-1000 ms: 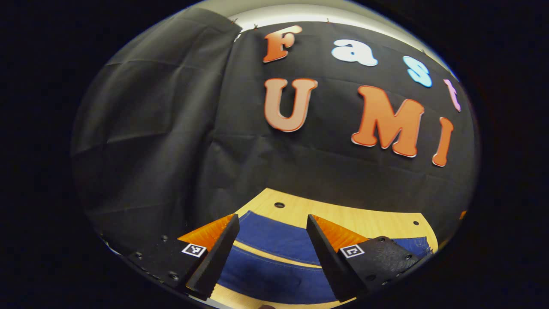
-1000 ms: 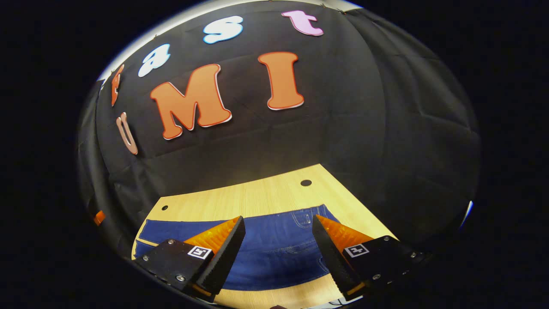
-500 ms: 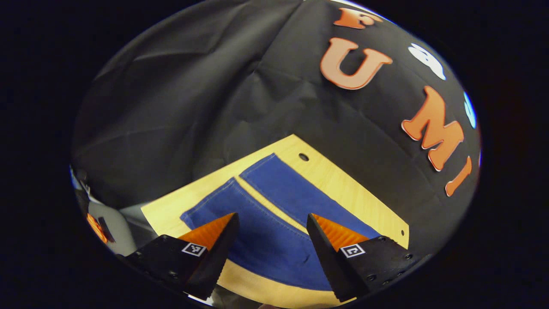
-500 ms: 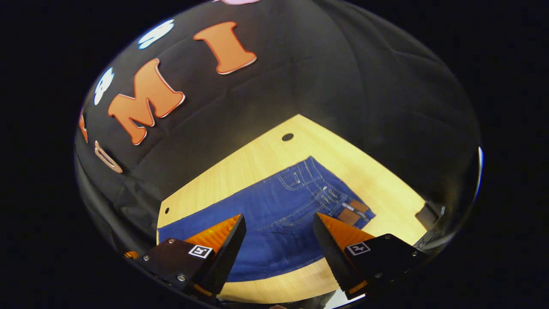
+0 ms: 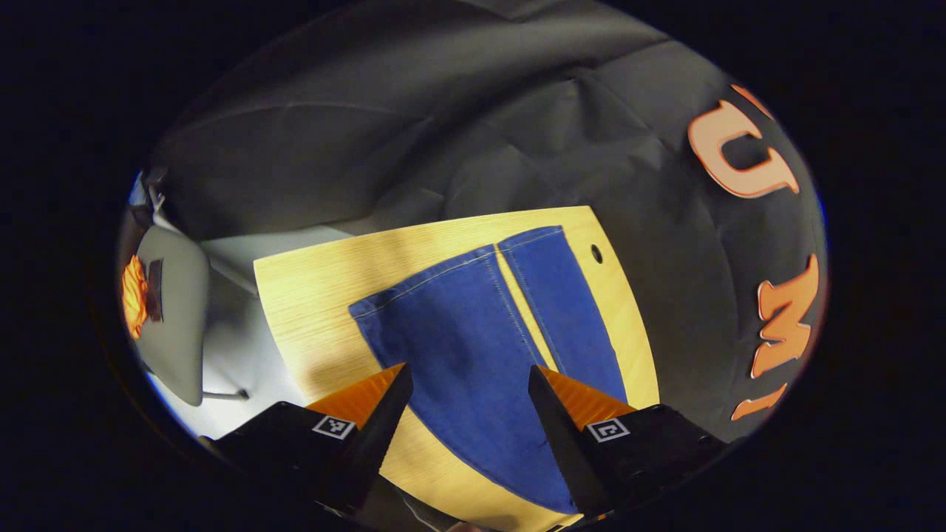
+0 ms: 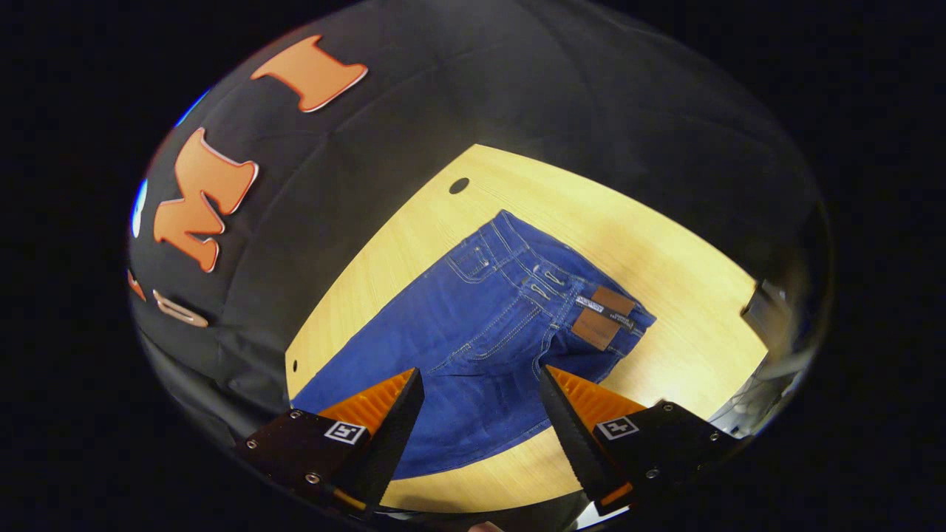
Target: Grasp the waist and the cuffs of the jeans and fold them to make the two legs overlap; first hold the waist and fold one-third of the jeans toward the cuffs, then hold the cuffs and fold the remaining one-third in the same direction to finish folding.
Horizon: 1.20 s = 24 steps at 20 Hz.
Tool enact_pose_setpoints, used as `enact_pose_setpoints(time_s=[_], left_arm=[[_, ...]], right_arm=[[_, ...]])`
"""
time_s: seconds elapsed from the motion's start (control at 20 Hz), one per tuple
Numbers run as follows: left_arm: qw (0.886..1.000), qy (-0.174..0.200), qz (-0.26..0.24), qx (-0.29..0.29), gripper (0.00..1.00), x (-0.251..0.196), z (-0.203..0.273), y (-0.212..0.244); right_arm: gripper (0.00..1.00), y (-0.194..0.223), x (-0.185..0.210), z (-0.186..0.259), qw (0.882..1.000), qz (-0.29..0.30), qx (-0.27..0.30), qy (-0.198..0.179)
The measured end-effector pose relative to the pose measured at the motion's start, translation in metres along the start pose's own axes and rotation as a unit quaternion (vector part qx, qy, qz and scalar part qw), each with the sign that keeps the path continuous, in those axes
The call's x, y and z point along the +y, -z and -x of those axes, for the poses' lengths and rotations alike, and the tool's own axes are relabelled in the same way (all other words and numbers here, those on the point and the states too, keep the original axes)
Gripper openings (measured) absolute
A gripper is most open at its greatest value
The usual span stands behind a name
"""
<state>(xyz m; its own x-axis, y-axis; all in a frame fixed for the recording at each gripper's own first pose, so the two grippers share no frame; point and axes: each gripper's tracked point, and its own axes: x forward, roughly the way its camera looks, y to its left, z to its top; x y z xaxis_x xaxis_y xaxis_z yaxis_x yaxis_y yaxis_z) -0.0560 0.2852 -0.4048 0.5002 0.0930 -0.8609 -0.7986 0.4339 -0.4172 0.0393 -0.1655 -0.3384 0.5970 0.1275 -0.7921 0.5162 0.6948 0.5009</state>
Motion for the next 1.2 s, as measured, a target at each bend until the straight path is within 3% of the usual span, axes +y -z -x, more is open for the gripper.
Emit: enact_pose_setpoints(time_s=[0.3, 0.9, 1.2], left_arm=[[0.998, -0.021, 0.049, 0.028, 0.98, 0.034, -0.022, 0.002], [0.994, -0.003, 0.096, 0.057, 0.98, 0.05, -0.034, 0.004], [0.99, 0.005, 0.127, 0.058, 0.95, 0.059, -0.03, -0.002]], right_arm=[[0.98, 0.012, -0.025, -0.018, 0.998, -0.052, 0.044, 0.004], [0.98, 0.033, -0.077, -0.036, 0.987, -0.138, 0.072, 0.036], [0.97, 0.026, -0.077, -0.044, 0.977, -0.205, 0.058, 0.002]])
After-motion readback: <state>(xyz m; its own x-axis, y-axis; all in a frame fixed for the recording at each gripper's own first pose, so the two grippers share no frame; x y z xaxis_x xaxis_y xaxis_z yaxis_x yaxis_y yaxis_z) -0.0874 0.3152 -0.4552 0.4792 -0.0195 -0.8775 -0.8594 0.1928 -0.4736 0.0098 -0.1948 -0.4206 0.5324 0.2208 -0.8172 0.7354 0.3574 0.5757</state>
